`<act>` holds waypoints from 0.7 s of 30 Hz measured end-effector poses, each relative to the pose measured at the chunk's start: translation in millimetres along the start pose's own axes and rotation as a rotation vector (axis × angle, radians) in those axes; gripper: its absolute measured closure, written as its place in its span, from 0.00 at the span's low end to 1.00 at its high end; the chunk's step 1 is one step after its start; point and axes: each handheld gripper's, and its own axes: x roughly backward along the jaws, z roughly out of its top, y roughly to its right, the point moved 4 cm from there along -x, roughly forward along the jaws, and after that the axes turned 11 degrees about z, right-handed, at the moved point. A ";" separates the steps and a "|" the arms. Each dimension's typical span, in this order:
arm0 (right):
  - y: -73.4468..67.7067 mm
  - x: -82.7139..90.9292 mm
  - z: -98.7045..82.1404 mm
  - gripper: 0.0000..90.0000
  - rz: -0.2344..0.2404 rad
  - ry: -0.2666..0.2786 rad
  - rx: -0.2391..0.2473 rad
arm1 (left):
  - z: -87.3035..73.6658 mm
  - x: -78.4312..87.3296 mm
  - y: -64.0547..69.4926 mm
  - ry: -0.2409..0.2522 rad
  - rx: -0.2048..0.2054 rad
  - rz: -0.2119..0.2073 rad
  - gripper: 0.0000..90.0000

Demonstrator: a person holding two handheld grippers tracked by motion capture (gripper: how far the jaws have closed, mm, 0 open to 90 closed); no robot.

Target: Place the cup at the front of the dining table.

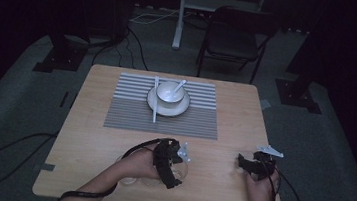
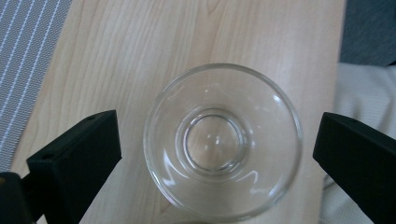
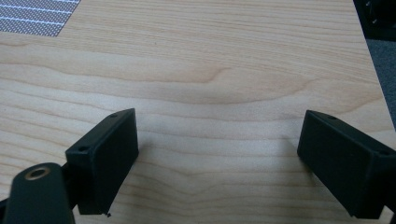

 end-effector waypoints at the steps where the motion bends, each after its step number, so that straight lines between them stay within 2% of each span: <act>1: -0.1 0.0 0.0 0.13 0.000 0.000 -0.001 | 0.5 -1.7 0.7 -0.004 -0.008 -0.015 0.01; 2: -0.1 0.0 0.0 0.13 0.000 0.000 -0.001 | 0.9 -2.7 0.6 -0.007 -0.008 -0.008 0.04; 8: 0.0 0.0 0.0 0.13 0.000 0.000 -0.001 | 4.1 -7.7 2.5 -0.020 -0.023 0.003 0.06; 16: 0.1 0.2 -0.1 0.13 0.001 0.001 0.001 | 2.6 -16.1 6.9 -0.063 -0.068 0.011 0.19; 21: 0.1 0.2 -0.2 0.13 0.001 0.001 0.001 | 2.8 -16.6 7.1 -0.066 -0.070 0.006 0.20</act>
